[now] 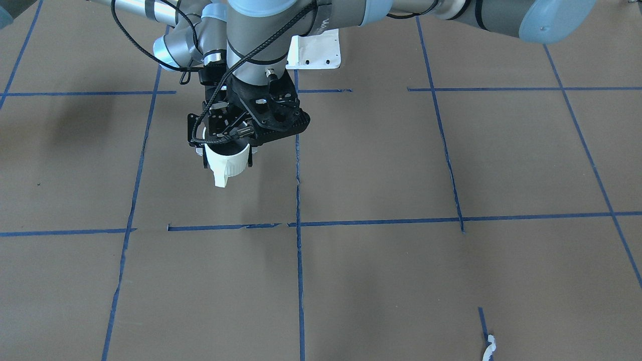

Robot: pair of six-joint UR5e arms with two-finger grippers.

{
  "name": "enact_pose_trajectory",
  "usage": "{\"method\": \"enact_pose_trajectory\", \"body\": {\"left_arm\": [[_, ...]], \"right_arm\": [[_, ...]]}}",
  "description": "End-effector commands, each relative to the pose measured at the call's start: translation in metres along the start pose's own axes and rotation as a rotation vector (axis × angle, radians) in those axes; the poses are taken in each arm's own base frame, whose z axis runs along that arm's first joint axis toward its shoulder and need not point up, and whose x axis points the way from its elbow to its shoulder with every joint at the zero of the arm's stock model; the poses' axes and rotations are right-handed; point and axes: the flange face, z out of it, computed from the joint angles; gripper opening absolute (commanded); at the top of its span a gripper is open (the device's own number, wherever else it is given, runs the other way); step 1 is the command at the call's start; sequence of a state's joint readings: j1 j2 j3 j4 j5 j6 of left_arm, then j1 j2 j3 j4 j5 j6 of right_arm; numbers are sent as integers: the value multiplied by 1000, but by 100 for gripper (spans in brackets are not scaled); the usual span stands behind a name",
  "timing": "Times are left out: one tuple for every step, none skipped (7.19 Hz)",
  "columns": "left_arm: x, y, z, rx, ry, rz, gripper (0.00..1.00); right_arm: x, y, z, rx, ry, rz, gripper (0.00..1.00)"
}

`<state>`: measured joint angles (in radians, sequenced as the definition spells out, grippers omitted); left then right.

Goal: Left arm hands cup to right arm to dump lemon

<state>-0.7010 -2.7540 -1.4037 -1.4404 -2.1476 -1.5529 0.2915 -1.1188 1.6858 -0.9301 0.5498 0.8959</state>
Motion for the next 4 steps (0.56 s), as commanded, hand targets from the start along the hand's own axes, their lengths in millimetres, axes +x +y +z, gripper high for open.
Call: {"method": "enact_pose_trajectory", "body": {"left_arm": [[0,1,1,-1,-1,1,62],[-1,1,3,-2,-4,0,60],[-2,0,4,-2,-5,-1,55],[-2,0,4,-2,-5,-1,44]], "right_arm": [[-3,-5,0,4,-2,8,9],[-3,-5,0,4,-2,8,10],[-4,-6,0,5,-3,10,10],[-3,-5,0,5,-3,9,10]]}}
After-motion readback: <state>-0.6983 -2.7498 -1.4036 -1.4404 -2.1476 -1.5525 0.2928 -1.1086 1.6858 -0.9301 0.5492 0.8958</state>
